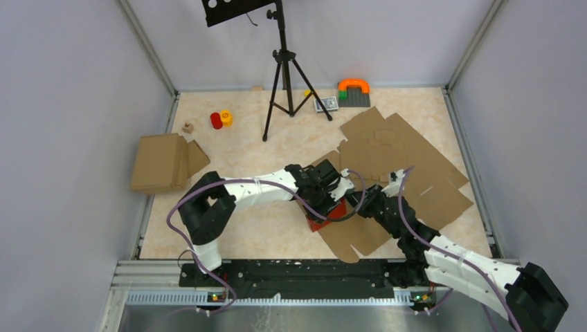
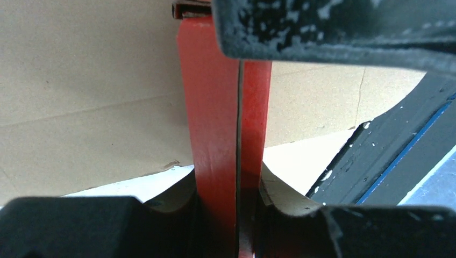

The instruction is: Fold the paper box

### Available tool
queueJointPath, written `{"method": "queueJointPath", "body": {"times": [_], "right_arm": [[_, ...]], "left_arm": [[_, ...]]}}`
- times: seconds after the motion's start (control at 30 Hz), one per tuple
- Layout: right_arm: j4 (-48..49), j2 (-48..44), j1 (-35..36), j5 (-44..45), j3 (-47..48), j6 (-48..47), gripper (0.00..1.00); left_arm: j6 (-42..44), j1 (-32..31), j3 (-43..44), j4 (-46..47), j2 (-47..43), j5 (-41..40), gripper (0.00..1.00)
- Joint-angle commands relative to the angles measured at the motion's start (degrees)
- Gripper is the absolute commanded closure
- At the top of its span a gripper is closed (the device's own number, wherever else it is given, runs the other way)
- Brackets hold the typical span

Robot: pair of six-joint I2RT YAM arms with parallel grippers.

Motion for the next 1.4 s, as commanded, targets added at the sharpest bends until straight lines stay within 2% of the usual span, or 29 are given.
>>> {"method": "queueJointPath", "body": {"times": [0.0, 0.13, 0.43, 0.67, 0.93, 1.07, 1.13, 1.2, 1.37], "right_arm": [[-6.2, 0.3, -0.5, -1.5, -2.8, -3.3, 0.89], [-8.8, 0.0, -0.5, -1.2, -2.9, -3.2, 0.89], [-8.9, -0.5, -0.5, -0.1, -5.7, -3.3, 0.89], [-6.9, 2.4, -0.5, -0.7, -6.7, -3.4, 0.89], [-6.7, 2.1, -0.6, -1.6, -5.3, -7.7, 0.88], [-6.1, 0.0, -0.7, -3.7, -4.3, -9.6, 0.89], [-5.7, -2.1, -0.8, -3.9, -4.4, -9.6, 0.85], [-5.5, -4.9, -0.8, -3.1, -5.0, -8.8, 0.79], [-9.2, -12.5, -0.9, 0.2, -4.9, -8.9, 0.79]], "left_arm": [[0.4, -0.9, 2.6, 1.5, -0.9, -5.3, 0.8], [0.2, -1.8, 2.7, 1.6, 0.0, -7.9, 0.85], [-0.1, -2.1, 2.5, 1.8, 1.4, -9.4, 0.85], [0.1, -2.1, 2.4, 2.1, 2.0, -7.3, 0.84], [2.2, -2.1, 1.0, 3.2, 1.4, -2.6, 0.8], [2.3, -2.1, 0.8, 3.5, 1.2, -2.2, 0.79], [2.3, -2.2, 1.2, 3.0, 1.6, -2.6, 0.81], [2.3, -2.3, 1.6, 2.6, 2.1, -3.2, 0.85], [2.6, -2.5, 1.7, 1.9, 2.6, -3.7, 0.87]]}}
